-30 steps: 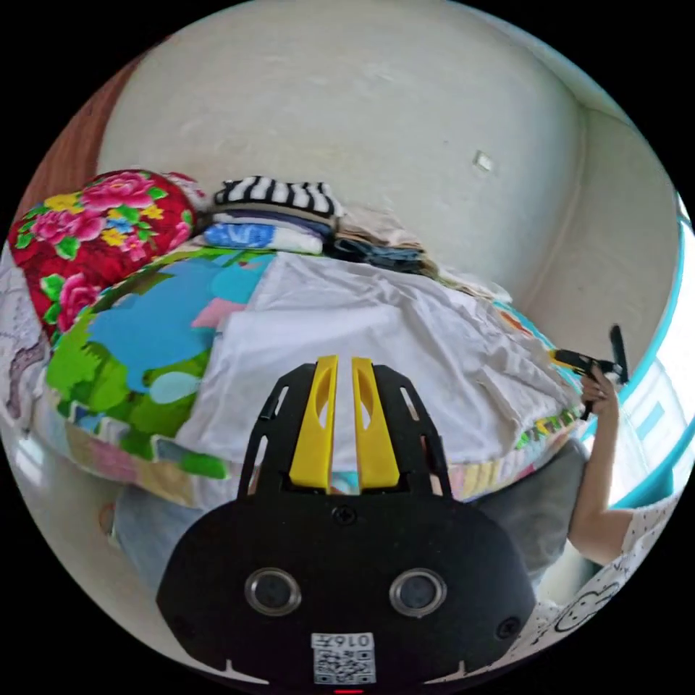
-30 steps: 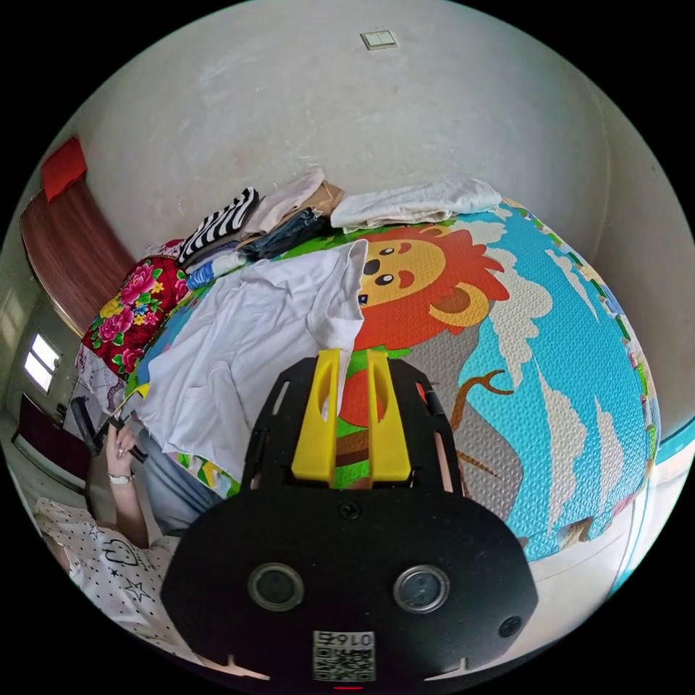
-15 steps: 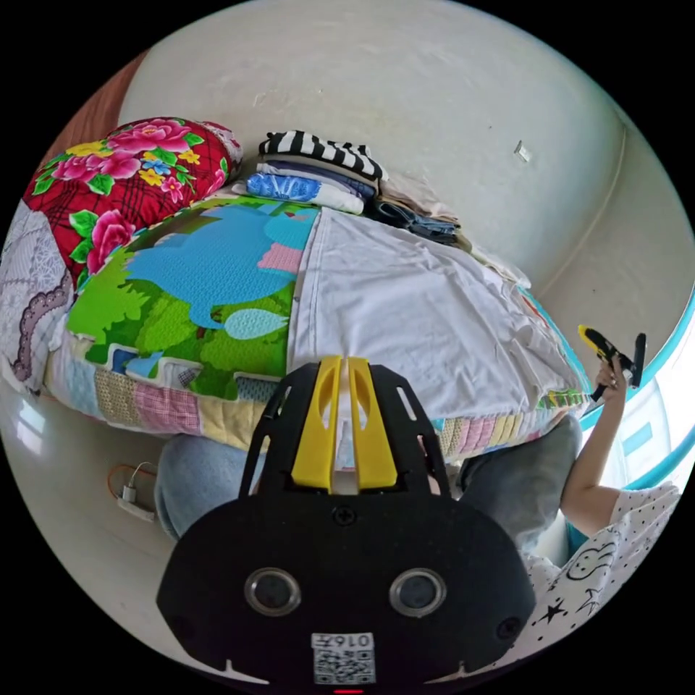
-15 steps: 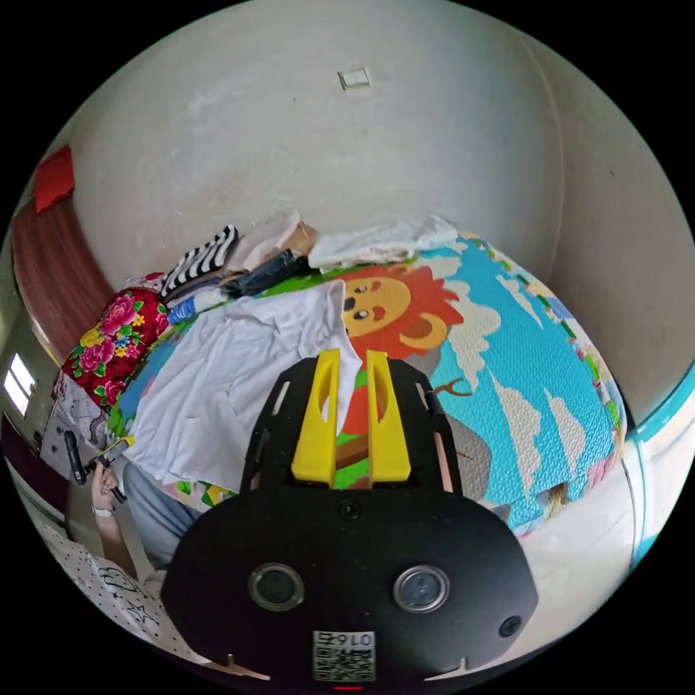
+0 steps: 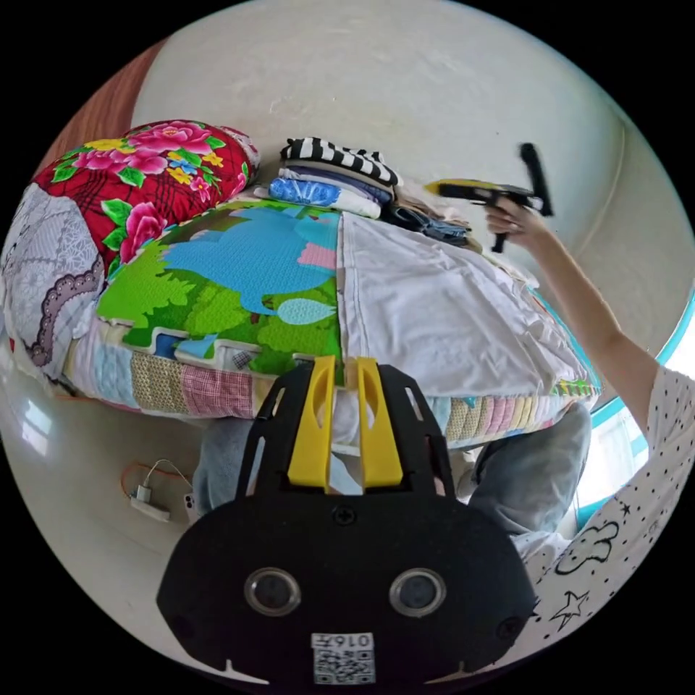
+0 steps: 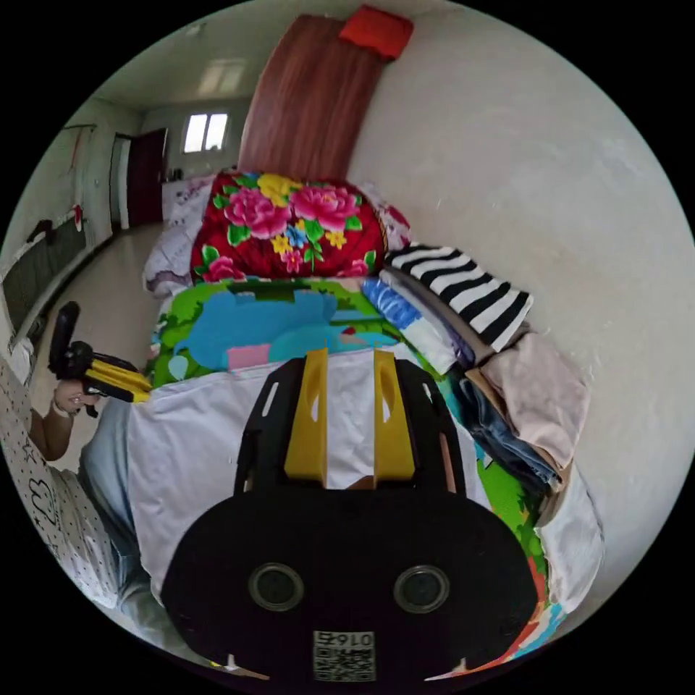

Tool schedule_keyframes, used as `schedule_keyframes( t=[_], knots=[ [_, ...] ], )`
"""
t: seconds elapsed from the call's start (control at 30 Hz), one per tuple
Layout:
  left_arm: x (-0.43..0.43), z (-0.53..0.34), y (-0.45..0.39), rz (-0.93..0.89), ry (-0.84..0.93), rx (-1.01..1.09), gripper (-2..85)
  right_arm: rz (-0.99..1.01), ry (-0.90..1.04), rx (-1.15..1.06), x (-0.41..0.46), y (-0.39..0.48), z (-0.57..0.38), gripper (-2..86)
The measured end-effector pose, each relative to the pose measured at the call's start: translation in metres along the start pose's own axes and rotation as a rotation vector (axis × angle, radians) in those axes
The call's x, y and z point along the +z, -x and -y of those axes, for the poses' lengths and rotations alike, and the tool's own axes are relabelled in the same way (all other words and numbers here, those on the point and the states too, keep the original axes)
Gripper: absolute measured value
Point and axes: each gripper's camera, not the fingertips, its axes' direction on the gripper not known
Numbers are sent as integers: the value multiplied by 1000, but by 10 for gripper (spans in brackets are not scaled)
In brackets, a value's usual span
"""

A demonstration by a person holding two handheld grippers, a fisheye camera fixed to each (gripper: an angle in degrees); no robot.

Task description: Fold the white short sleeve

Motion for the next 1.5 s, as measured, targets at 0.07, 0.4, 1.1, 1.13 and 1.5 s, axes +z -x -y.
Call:
schedule_keyframes(
  t=[0.07, 0.4, 1.1, 1.13, 1.5],
  knots=[
    [-3, -1, 8, -34, -7, -9, 53, 9, 247, 12, 104, -15, 59, 104],
    [-20, -13, 37, -254, -75, 40, 70, -158, 555, 174, 325, -84, 173, 116],
    [-38, -56, 44, -88, -136, -109, -5, -189, 438, 245, 268, -66, 219, 62],
    [-41, -58, 44, -80, -144, -117, -6, -153, 370, 265, 227, -63, 208, 56],
    [15, -50, -142, -475, -89, 278, 22, -415, 325, 163, -195, 94, -37, 41]
  ],
)
